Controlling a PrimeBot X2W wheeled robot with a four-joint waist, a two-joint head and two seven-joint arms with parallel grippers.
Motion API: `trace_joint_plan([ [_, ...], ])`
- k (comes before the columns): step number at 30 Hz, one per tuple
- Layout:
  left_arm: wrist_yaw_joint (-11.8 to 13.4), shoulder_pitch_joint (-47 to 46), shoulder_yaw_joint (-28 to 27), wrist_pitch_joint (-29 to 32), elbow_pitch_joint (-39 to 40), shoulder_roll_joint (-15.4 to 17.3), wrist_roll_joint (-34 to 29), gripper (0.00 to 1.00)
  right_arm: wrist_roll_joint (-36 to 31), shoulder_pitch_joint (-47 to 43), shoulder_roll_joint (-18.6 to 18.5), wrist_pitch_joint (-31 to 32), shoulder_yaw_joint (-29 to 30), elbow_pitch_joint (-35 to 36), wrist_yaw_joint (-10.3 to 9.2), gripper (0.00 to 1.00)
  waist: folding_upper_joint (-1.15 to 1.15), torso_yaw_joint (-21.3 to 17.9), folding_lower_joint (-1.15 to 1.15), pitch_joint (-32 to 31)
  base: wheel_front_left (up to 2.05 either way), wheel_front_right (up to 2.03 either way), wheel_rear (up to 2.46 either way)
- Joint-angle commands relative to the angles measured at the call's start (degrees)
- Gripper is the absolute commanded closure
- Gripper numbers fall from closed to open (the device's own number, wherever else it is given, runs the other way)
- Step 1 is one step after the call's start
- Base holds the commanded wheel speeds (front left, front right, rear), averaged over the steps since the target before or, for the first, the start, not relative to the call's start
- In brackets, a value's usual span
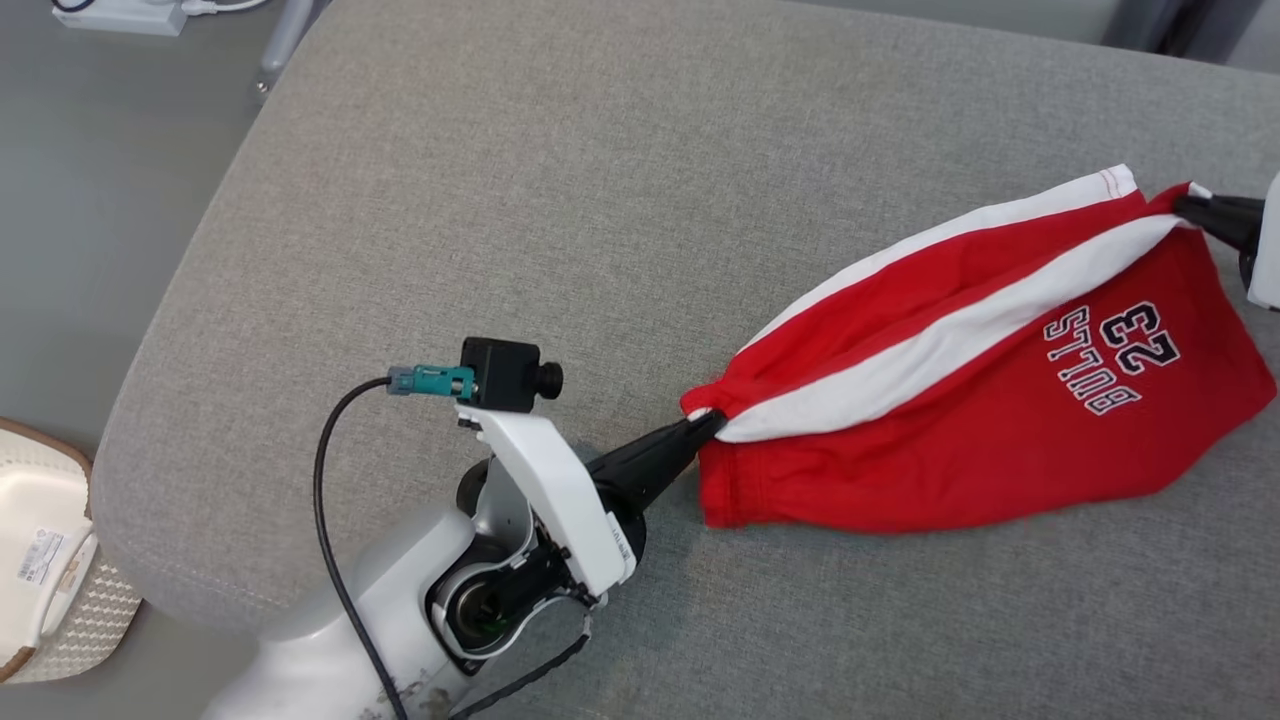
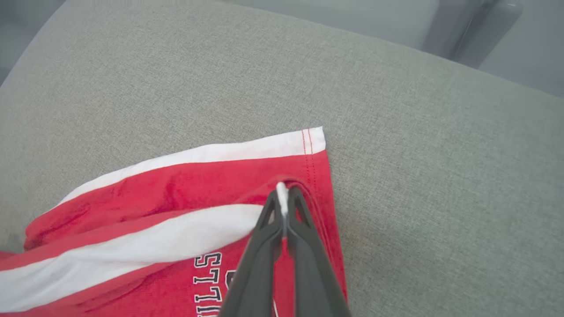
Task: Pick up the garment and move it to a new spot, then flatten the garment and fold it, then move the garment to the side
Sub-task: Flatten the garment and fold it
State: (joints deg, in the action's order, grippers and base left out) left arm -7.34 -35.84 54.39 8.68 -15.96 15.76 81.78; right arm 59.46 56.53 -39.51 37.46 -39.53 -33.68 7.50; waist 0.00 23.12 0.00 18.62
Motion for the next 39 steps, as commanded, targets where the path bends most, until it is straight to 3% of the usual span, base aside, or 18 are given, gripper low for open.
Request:
trace_joint_plan([
  [1,-0.2,-0.98,-0.34,-0.45,-0.95,-0.29,0.06,1.0,-0.48,0.84,0.01,-1.03,0.38,-0.5,-0.03,1.0,0.0,0.37,0.0,0.5,0.0,0.0,0.0],
  [19,-0.21,-4.86,-1.49,-5.08,-5.47,-5.62,1.14,1.0,-4.64,5.36,1.27,-8.76,0.76,-5.57,-0.03,1.0,0.0,2.17,0.0,4.96,0.0,0.0,0.0],
  [21,-0.21,-6.39,-1.5,-8.22,-7.22,-6.81,0.9,1.0,-5.46,6.44,1.5,-10.73,-0.53,-8.95,-0.03,1.0,0.0,2.29,0.0,5.82,0.0,0.0,0.0],
  [22,-0.21,-6.51,-1.53,-8.48,-7.47,-6.95,0.82,1.0,-5.92,6.84,1.51,-11.7,-0.2,-9.4,-0.04,0.95,0.0,2.3,0.0,5.9,0.0,0.0,0.0],
  [23,-0.21,-6.69,-1.57,-8.88,-7.81,-7.1,0.63,0.79,-6.19,7.18,1.74,-12.7,0.06,-9.75,-0.04,0.09,0.0,2.32,0.0,5.95,0.0,0.0,0.0],
  [24,-0.21,-6.88,-1.75,-9.38,-8.24,-7.23,0.56,0.52,-6.07,7.36,2.28,-13.44,0.35,-10.31,-0.04,0.0,0.0,2.31,0.0,6.01,0.0,0.0,0.0],
  [25,-0.21,-7.16,-1.95,-9.84,-8.81,-7.41,0.55,0.02,-6.1,7.63,2.76,-14.65,0.63,-10.46,-0.03,0.0,0.0,2.31,0.0,6.12,0.0,0.0,0.0],
  [33,-0.17,-8.51,-2.54,-12.35,-13.22,-8.22,0.04,0.0,-8.25,8.27,3.15,-18.73,-1.15,-11.92,-0.03,0.0,0.0,1.92,0.0,6.08,0.0,0.0,0.0],
  [39,-0.11,-9.18,-2.77,-17.64,-16.99,-7.96,-3.23,0.0,-7.44,6.49,4.3,-24.18,-0.05,-13.84,-0.03,0.0,0.0,0.82,0.0,4.43,0.0,0.0,0.0],
])
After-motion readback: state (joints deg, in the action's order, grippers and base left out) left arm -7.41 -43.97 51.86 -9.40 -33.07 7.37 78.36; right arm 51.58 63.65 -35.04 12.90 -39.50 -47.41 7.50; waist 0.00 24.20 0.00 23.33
